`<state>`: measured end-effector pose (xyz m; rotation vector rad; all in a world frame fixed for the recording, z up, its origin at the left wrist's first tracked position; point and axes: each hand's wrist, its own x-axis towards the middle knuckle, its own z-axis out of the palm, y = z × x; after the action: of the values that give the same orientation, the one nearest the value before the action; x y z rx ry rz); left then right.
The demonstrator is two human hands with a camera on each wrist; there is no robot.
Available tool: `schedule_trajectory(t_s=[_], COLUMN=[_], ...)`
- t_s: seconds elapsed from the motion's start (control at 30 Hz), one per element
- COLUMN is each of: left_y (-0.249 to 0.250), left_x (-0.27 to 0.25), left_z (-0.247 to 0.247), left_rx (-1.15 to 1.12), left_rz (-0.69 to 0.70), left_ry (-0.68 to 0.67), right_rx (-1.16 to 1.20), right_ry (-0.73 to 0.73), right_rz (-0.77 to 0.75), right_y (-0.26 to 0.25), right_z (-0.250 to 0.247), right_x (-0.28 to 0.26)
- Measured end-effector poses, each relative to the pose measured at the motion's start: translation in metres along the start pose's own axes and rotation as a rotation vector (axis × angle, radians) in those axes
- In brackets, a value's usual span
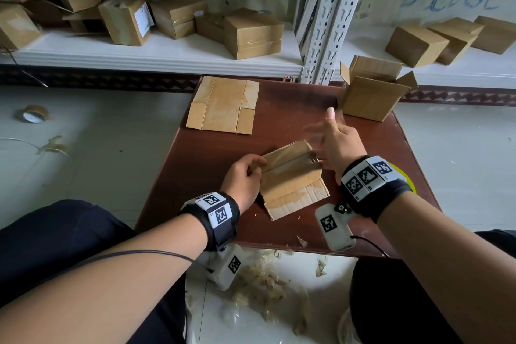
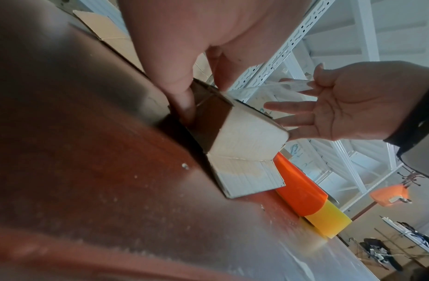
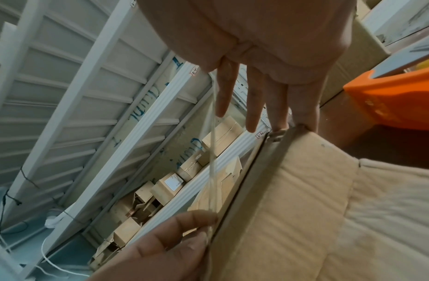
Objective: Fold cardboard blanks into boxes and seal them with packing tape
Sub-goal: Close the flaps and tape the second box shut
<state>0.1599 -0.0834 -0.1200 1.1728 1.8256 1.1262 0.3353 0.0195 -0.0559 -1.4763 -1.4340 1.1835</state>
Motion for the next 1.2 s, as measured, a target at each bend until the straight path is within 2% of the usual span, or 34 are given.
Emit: schedule_trajectory(t_s=[0.27,0.5,0.67,0.97,1.2], left_y=[0.004,0.008,0.009,0.012,0.015], left_x=[0.002,0.01,0.013,0.013,0.013], left_z=[-0.005,-0.008,-0.011,-0.014,-0.015], left_rx=[0.032,0.013,0.115,0.255,0.281], left_rz=[0.026,-0.056,-0.027,-0.048,-0.049], left_ry=[-0.111,-0.151,-0.154,-0.221,-0.253], right_rx=[0.028,0.07,0.045,0.064,-0.034], right_ry=[-0.015,-0.023,-0.059,-0.059,-0.06], right_rz=[-0.031,-0.074,-0.093,-0.037,-0.011], right_y=[-0.001,-0.003,-0.003,-0.004,-0.012], right_z=[-0.002,-0.003,-0.005,-0.004,-0.008], right_x=[-0.002,-0.005,-0.005,-0.005,-0.012])
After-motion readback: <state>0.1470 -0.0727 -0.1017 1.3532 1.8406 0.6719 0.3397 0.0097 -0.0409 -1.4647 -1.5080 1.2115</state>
